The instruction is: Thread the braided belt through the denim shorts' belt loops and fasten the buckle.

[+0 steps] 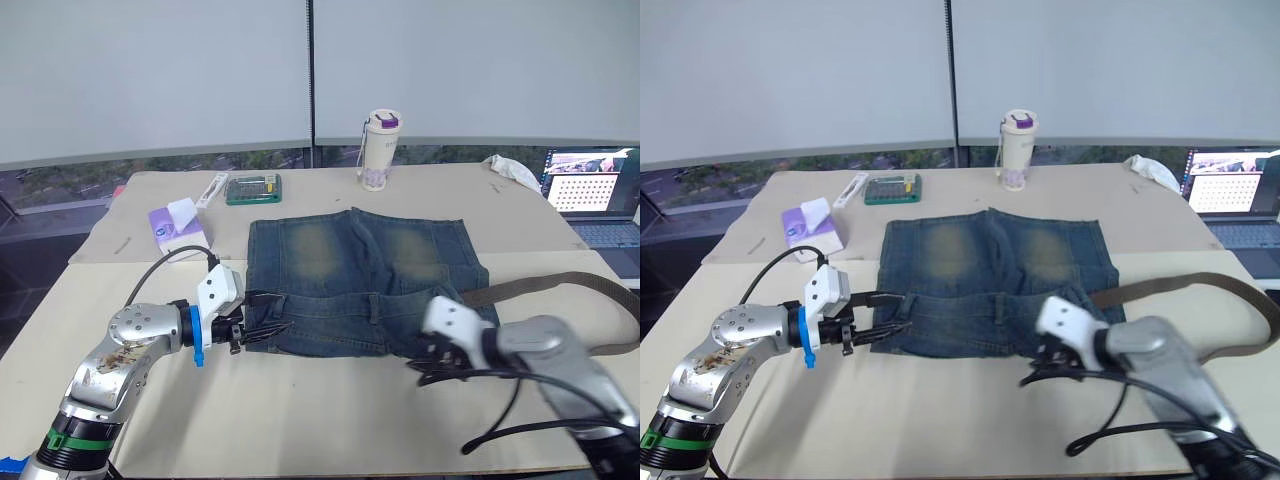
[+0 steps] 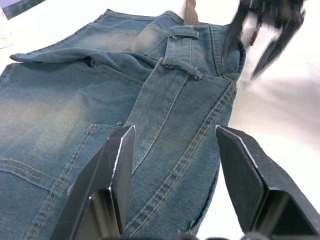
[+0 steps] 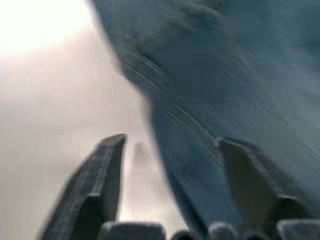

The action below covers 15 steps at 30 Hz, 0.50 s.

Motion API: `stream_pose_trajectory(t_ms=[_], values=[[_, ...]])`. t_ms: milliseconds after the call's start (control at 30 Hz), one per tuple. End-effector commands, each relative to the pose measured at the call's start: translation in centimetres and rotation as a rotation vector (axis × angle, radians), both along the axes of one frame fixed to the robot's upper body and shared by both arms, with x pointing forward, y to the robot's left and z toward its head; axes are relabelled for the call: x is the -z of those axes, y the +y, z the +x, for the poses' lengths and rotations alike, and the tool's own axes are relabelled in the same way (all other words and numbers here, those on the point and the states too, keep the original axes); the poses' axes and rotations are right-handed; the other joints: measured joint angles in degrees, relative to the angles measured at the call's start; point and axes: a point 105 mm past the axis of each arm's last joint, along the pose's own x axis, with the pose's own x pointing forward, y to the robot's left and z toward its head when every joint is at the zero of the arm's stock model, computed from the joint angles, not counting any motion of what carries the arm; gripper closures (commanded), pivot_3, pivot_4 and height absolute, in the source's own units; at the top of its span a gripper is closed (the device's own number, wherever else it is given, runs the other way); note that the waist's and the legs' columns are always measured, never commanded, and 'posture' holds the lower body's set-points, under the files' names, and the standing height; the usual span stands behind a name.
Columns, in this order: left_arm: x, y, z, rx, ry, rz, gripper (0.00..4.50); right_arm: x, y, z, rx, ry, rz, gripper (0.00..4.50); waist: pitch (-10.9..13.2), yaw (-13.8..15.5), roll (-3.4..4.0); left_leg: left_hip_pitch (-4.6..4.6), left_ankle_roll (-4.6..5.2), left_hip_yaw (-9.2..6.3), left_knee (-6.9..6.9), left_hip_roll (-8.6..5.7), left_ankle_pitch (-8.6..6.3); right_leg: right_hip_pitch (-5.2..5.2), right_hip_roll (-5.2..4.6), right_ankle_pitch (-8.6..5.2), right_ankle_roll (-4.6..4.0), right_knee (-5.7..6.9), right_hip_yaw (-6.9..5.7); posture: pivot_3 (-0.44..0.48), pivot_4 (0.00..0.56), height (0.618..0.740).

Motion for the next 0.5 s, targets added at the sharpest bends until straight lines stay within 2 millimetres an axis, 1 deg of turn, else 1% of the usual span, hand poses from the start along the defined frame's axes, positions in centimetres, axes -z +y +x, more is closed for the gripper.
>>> stream_pose_trajectory(t_ms=[33,100,200,300,367,433,500], values=[[-0.8,-1.1,-1.3,0.097,-0.011,0.013,1.79,-2.9,-3.6,-1.4,0.026,-0.029,0.050,0.26,0.0,0.0,-0.03,0.03,0.01,0.01,-0.01,0.05,0.00,0.02,0.03,0.00,0.00,0.01,0.00,0.000,0.150,0.740],[-0.9,-1.7,-1.6,0.127,-0.007,0.006,1.79,-2.2,-6.3,-2.0,0.062,-0.003,-0.001,0.26,0.1,0.1,-0.07,0.02,0.01,0.01,-0.02,0.04,0.00,0.05,0.03,-0.01,0.01,0.00,-0.04,0.000,0.150,0.740],[-1.0,-2.4,-1.8,0.163,-0.009,0.008,1.79,-0.7,-9.7,-1.8,0.117,-0.001,-0.118,0.26,0.2,-0.1,-0.28,0.09,0.02,0.10,-0.01,0.07,-0.01,0.16,0.03,0.00,0.00,-0.02,0.00,0.000,0.150,0.740],[-1.1,-2.9,-1.9,0.187,-0.016,0.011,1.79,0.7,-11.9,-1.8,0.151,0.029,-0.206,0.26,0.2,-0.3,-0.03,0.15,0.02,0.25,-0.02,0.08,-0.01,0.18,0.03,0.00,0.00,0.02,0.06,0.000,0.150,0.740],[-1.1,-3.1,-1.9,0.193,-0.018,0.012,1.79,1.3,-12.1,-1.6,0.150,0.031,-0.205,0.26,0.2,-0.4,-0.03,0.05,0.02,0.33,-0.06,0.11,-0.01,0.18,0.07,-0.02,0.00,0.09,0.08,0.000,0.150,0.740],[-1.2,-3.2,-1.9,0.195,-0.018,0.008,1.79,1.5,-11.4,-1.1,0.147,0.016,-0.162,0.26,0.2,-0.7,-0.03,0.05,0.03,0.33,-0.05,0.16,-0.01,0.17,0.13,-0.02,-0.01,0.08,0.08,0.000,0.150,0.740],[-1.2,-3.4,-2.0,0.199,-0.018,0.001,1.79,1.7,-10.8,-1.1,0.134,0.025,-0.140,0.81,0.2,-0.7,-0.03,0.03,0.02,0.33,-0.03,0.19,-0.01,0.17,0.15,-0.02,-0.01,0.10,0.08,0.000,0.150,0.740]])
